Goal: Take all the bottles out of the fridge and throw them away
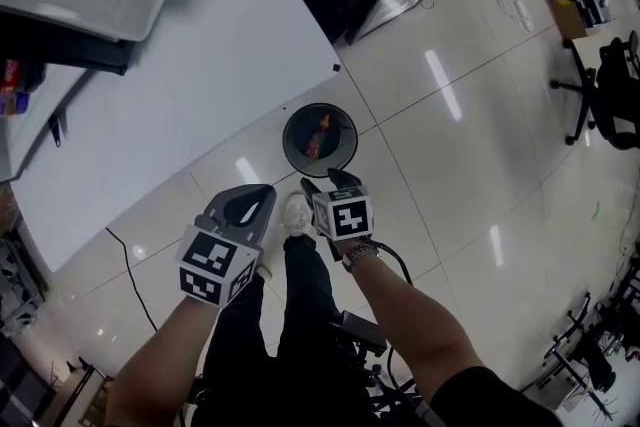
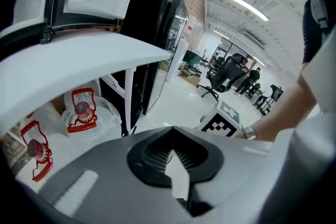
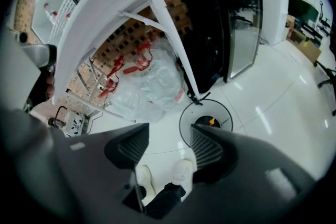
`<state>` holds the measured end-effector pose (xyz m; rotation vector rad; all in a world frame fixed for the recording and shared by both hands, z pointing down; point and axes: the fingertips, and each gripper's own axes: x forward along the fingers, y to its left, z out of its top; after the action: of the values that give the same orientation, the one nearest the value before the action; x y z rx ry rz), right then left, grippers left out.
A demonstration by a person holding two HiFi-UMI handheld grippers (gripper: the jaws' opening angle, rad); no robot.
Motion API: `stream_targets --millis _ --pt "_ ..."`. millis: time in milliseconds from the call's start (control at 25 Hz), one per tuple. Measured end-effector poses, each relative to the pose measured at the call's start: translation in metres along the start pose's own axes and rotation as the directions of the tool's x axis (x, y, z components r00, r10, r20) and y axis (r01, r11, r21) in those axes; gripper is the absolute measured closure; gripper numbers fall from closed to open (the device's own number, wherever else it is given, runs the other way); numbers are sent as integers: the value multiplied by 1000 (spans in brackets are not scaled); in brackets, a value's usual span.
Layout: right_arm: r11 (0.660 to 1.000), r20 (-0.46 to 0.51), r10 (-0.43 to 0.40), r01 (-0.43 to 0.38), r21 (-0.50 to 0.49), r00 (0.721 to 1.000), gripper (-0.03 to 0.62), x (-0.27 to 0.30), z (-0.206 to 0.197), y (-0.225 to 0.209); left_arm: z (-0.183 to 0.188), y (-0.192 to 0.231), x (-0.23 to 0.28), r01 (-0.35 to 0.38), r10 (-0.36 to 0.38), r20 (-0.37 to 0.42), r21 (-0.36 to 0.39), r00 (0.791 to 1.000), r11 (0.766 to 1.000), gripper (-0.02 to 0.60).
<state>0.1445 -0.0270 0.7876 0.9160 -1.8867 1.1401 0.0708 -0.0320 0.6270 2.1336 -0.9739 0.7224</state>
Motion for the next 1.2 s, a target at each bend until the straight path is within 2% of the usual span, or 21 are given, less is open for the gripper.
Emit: stream_targets --millis 320,520,800,1000,1200 --pt "985 122 68 -47 -168 990 345 -99 42 70 36 -23 -72 -43 40 103 23 994 999 578" --pt "956 224 142 -76 -283 964 356 -172 86 139 59 -31 -134 -81 76 211 19 975 997 577" --pt "873 334 283 -97 -477 899 356 -210 156 278 71 32 -238 -202 195 350 -16 916 979 577" --pt "810 345 339 -85 -580 876 356 -212 188 365 74 73 -312 -280 273 423 -46 864 959 578" --pt "751 374 366 -33 -660 852 356 -204 230 439 65 113 -371 -341 344 468 -94 814 935 578"
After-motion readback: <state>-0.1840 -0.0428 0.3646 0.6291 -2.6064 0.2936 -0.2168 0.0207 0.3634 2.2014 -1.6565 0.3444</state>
